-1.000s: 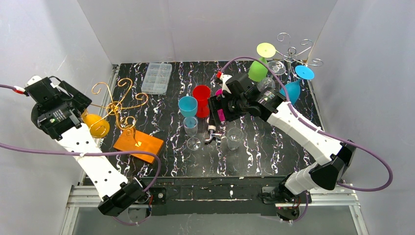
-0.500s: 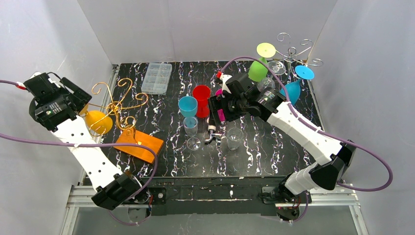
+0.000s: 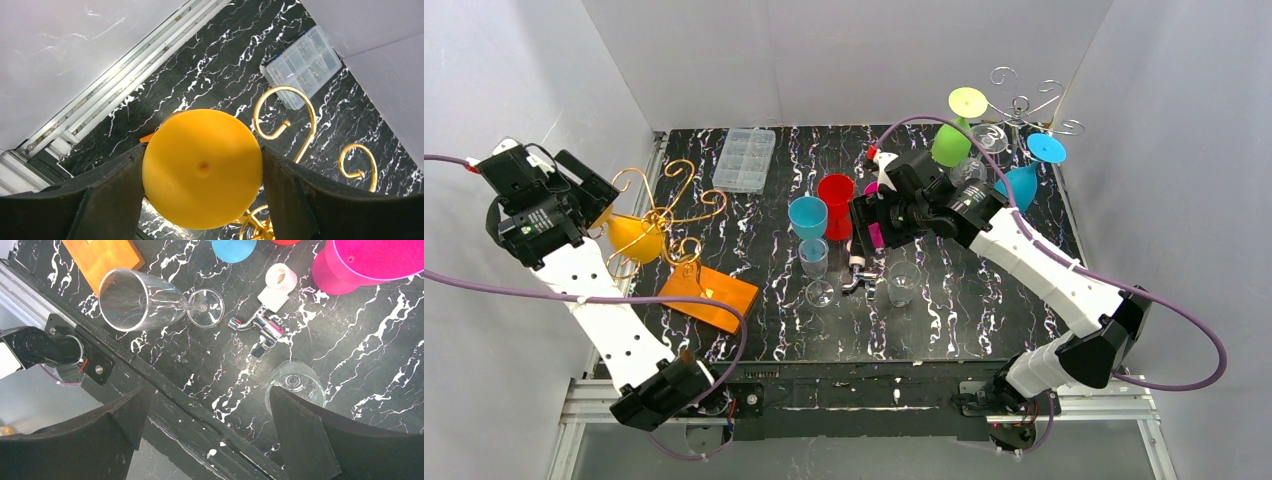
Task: Take the wine glass off the wine glass rack
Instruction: Pick up the wine glass from the wine rack.
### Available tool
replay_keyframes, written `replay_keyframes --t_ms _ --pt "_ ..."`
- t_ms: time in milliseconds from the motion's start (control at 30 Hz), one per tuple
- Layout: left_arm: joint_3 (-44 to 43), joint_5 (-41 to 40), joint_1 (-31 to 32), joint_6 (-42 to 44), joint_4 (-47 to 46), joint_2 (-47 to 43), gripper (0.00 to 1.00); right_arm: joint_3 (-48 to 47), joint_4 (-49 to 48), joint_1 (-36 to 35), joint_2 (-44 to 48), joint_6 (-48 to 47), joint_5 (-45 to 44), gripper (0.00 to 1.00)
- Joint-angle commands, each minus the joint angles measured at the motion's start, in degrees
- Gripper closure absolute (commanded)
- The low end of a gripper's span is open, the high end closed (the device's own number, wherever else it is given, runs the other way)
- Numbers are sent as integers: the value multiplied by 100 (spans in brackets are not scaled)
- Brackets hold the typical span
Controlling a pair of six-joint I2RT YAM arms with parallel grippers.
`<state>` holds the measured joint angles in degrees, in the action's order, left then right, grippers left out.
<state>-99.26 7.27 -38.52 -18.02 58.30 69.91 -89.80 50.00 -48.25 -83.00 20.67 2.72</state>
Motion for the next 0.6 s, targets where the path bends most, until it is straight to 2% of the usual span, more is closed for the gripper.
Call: replay_keyframes --t_ms 0,267,567 --pt "-62 178 151 18 -27 -266 38 -52 -166 -18 111 8 -57 2" --pt "-19 -73 496 -17 142 -508 39 80 -203 -18 207 34 -36 2" --pt "169 -485 548 60 449 -953 39 235 -210 -18 291 34 62 2"
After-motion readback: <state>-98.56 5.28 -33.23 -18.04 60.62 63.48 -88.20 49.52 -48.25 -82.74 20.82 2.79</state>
